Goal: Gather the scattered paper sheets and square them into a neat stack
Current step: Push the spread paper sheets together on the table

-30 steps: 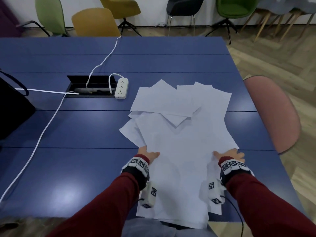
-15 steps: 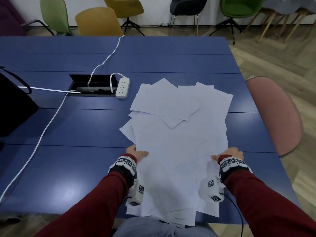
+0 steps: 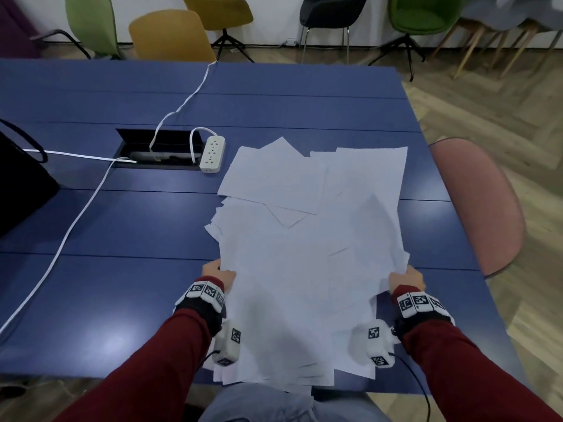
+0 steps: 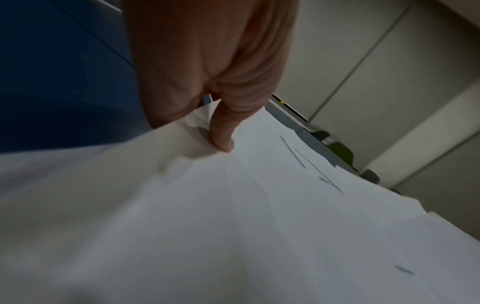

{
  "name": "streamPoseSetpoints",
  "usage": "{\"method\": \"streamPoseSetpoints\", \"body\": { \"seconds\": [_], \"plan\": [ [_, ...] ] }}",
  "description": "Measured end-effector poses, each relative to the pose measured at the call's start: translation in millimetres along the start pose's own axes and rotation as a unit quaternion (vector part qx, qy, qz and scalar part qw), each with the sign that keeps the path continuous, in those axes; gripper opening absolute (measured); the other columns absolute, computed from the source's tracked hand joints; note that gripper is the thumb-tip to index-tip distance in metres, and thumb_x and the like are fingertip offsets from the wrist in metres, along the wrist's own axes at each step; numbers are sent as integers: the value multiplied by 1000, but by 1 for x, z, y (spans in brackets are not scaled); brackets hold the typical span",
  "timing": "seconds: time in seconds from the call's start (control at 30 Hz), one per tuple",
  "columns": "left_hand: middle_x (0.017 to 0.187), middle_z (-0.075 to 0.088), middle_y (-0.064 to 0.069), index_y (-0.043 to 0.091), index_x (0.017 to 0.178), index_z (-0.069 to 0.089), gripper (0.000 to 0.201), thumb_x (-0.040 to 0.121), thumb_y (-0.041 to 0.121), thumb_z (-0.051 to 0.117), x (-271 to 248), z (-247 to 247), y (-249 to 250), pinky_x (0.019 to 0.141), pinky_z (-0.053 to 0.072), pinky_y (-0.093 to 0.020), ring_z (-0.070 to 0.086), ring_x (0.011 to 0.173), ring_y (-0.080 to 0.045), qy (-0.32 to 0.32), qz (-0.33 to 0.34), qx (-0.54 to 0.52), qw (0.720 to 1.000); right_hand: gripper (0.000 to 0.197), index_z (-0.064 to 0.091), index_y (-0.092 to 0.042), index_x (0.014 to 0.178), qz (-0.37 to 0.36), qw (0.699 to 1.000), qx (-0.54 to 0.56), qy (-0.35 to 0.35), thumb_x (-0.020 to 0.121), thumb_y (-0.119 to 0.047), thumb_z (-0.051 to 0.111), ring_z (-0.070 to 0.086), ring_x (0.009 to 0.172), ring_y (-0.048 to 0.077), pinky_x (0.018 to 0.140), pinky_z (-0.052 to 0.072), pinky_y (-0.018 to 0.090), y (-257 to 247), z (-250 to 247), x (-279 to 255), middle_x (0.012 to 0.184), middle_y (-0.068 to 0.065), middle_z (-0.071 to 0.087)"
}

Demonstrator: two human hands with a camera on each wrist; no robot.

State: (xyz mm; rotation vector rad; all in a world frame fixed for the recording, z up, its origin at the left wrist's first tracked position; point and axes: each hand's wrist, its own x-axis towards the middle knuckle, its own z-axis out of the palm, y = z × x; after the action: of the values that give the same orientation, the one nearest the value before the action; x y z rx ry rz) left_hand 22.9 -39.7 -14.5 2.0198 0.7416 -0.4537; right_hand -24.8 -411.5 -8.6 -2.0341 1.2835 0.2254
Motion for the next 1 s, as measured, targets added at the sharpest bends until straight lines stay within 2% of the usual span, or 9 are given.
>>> {"method": "streamPoseSetpoints", "body": {
  "seconds": [0.17, 0.3, 0.43, 0.57, 0.63, 0.7, 0.77, 0.83, 1.0],
  "plan": [
    [98, 67, -12, 0, 106, 67, 29, 78, 7, 70, -5, 6, 2, 80, 48, -28, 60, 84, -22, -14, -8, -78, 997, 37, 62, 3, 106, 8, 987, -54, -149, 71, -8, 60, 65, 93, 37, 71, 50, 35, 7, 12, -3, 94, 18, 63],
    [105, 67, -13, 0, 112, 64, 35, 78, 9, 71, -9, 16, 3, 82, 45, -27, 60, 88, -21, -13, 13, -76, 997, 41, 56, -7, 105, -11, 944, -156, -290, 73, -25, 75, 68, 79, 23, 66, 59, 32, -14, 20, -19, 94, 10, 67],
    [122, 64, -16, 0, 119, 61, 41, 80, 9, 70, -8, 19, 5, 90, 45, -29, 62, 108, -29, -5, 26, -35, 999, 74, 49, -6, 123, -59, 971, -10, -233, 63, -32, 83, 66, 96, 29, 73, 57, 36, -22, 31, -12, 111, 8, 64],
    [128, 61, -16, 0, 125, 56, 46, 82, 10, 68, -4, 18, 14, 101, 42, -33, 58, 118, -31, -17, 25, 3, 1000, 89, 28, -17, 133, -7, 971, 64, -231, 64, -22, 84, 61, 94, 30, 46, 41, 25, -20, 22, -20, 112, 7, 56],
    [130, 59, -17, 1, 125, 55, 47, 82, 13, 68, -3, 18, 11, 103, 43, -35, 57, 119, -32, -15, 24, 19, 999, 99, 39, -13, 130, -14, 959, 51, -280, 47, -26, 90, 60, 86, 27, 47, 38, 24, -18, 21, -18, 110, 7, 62],
    [130, 59, -16, 1, 126, 55, 47, 83, 15, 68, -3, 18, 7, 103, 42, -35, 56, 119, -33, -14, 21, 25, 999, 103, 57, -8, 121, -6, 948, 68, -310, 28, -33, 94, 64, 86, 28, 56, 50, 31, -15, 20, -13, 105, 8, 69],
    [131, 59, -15, 2, 127, 55, 48, 83, 14, 68, -4, 18, 6, 102, 42, -34, 56, 120, -32, -12, 25, 22, 999, 68, 64, -2, 108, 21, 949, 167, -267, 49, -23, 91, 67, 85, 30, 71, 56, 38, -16, 16, -17, 100, 13, 71],
    [130, 60, -15, 2, 127, 55, 46, 83, 12, 67, -5, 19, 8, 102, 41, -34, 56, 120, -31, -13, 30, 23, 999, 36, 67, -8, 95, 18, 955, 247, -166, 64, -15, 83, 65, 75, 25, 68, 53, 33, -14, 13, -23, 85, 8, 69],
    [131, 59, -15, 3, 128, 53, 47, 83, 10, 66, -10, 21, 10, 103, 40, -34, 55, 121, -31, -4, 30, 13, 999, 14, 62, -20, 69, -35, 976, 206, 55, 67, -27, 74, 64, 82, 30, 77, 50, 34, -10, 10, -33, 70, 0, 63]
  ]
}}
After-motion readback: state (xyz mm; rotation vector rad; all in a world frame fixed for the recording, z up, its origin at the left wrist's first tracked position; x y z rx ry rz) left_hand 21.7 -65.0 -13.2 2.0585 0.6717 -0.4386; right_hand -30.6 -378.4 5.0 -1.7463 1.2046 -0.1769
